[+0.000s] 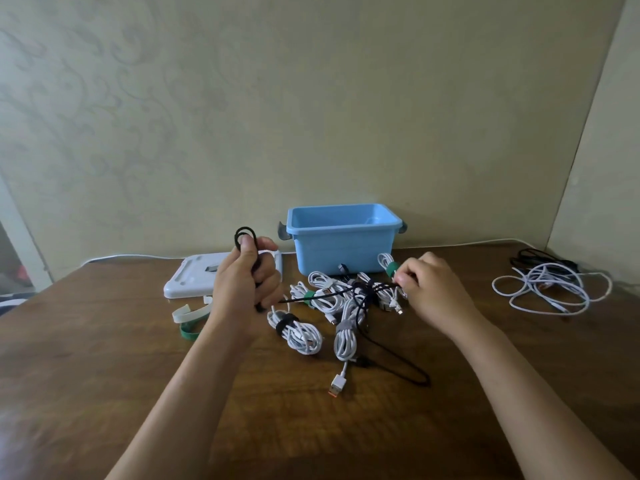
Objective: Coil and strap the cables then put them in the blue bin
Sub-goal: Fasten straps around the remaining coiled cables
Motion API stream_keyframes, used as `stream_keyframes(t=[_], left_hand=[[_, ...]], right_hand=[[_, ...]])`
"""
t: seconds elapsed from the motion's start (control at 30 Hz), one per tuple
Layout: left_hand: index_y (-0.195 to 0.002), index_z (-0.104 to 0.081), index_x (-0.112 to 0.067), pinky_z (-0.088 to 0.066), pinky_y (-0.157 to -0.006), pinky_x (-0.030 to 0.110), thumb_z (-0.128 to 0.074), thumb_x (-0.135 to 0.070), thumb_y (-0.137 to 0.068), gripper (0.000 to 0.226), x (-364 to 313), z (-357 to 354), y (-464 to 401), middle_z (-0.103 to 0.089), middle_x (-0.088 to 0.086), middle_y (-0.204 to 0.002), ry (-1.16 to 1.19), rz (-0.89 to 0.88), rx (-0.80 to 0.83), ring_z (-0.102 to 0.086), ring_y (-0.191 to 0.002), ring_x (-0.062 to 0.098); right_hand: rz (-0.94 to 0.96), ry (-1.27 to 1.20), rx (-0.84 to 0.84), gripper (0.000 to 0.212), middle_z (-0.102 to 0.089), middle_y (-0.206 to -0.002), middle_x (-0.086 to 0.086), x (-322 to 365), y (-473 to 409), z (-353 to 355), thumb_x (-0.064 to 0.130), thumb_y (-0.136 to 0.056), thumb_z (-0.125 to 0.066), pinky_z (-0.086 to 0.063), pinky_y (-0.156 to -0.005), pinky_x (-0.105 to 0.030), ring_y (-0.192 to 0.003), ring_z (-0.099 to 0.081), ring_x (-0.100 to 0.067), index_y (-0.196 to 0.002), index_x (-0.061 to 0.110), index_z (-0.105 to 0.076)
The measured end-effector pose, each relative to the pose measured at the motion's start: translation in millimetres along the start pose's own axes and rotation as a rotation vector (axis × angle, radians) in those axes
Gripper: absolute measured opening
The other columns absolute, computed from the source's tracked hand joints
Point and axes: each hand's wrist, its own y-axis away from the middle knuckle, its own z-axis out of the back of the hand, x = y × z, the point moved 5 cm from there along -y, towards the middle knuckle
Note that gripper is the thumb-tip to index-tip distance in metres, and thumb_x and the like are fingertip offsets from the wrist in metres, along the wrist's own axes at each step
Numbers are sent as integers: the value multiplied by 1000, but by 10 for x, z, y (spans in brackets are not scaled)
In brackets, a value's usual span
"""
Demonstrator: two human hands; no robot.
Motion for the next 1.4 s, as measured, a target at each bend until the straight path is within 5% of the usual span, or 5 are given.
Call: stream_keyframes(t=[0.3, 0.57, 0.9, 1.13, 1.4], left_hand=[[-88, -57, -9, -10, -43, 29, -33, -41, -107, 44, 125, -137, 95, -23, -3, -55, -223, 46, 100, -14, -43, 10], [-74, -43, -12, -16, -44, 30, -32, -46, -105, 48, 229, -258, 180, -27, -1, -56, -436, 62, 190, -20, -45, 12], [-106, -67, -3, -18, -44, 27, -26, -46, -107, 60, 202, -219, 151, -74, 19, -92, -504, -3, 188, -21, -40, 14], [-106, -66, -1, -23, -45, 27, -25, -44, -107, 59, 195, -218, 140, -72, 23, -91, -491, -37, 173, -22, -40, 15], [-96, -67, -4, -27, -39, 24, -29, -41, -108, 55, 273, -267, 143, -75, 14, -83, -717, -2, 155, -33, -36, 12]], right_hand=[[128, -53, -113, 25, -51, -99, 7, 288, 115, -75, 7, -91, -53, -40, -87, -30, -102, -51, -16, -96, 24, -71], [309, 90, 135, 74, -51, -142, 27, 747, 305, -343, 90, -81, -19, 15, -121, -49, -149, -20, -6, -95, 43, -74], [275, -19, 216, 28, -64, -125, 24, 508, 204, -271, 61, -90, -61, 34, -109, -27, -152, -16, 1, -81, 36, -69], [224, -246, 131, 23, -66, -118, 19, 400, 135, -90, 47, -96, -63, -47, -97, -28, -112, -58, 2, -115, 37, -72], [120, -278, 230, 15, -70, -108, 21, 269, 96, -133, 33, -100, -62, -49, -77, -25, -98, -62, 6, -106, 41, -73]])
